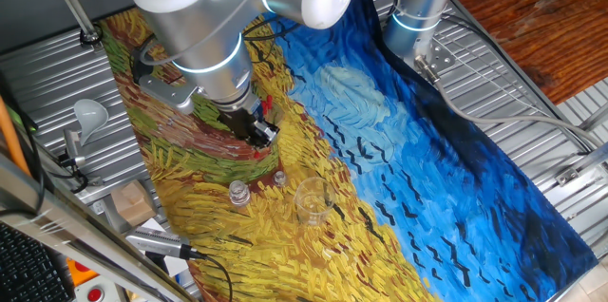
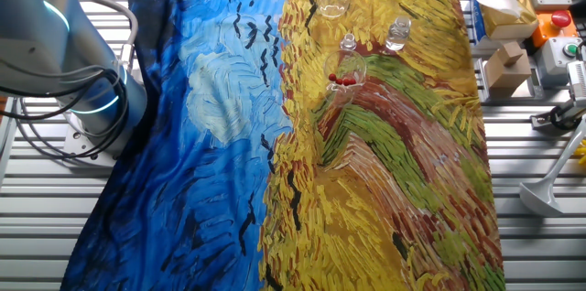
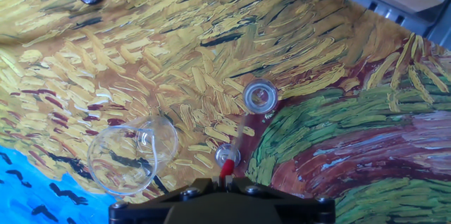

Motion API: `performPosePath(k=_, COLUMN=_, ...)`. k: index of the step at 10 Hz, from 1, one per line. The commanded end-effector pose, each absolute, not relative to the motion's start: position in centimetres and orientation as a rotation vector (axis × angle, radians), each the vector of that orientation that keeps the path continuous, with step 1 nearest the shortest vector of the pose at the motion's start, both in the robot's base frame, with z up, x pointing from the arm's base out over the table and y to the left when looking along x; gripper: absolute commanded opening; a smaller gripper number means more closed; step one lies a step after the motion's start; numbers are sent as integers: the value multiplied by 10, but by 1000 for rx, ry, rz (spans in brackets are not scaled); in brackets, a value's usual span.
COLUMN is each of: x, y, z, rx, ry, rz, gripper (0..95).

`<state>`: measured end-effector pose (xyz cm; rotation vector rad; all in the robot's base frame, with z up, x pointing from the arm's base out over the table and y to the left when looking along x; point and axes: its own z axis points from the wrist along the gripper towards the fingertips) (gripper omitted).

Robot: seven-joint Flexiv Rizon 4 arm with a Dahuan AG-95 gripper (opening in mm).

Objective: Transfer liquid using a dropper

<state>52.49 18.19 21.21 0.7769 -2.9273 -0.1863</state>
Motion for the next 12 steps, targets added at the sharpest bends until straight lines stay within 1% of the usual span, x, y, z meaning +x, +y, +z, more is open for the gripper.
performPosePath(k=1, x=526, y=182, z=211, rx=778, ry=-2929, rz=-186, gripper=0)
performPosePath(k=12, x=529, y=178, z=199, rx=808, ry=-2925, rz=-182, gripper=0)
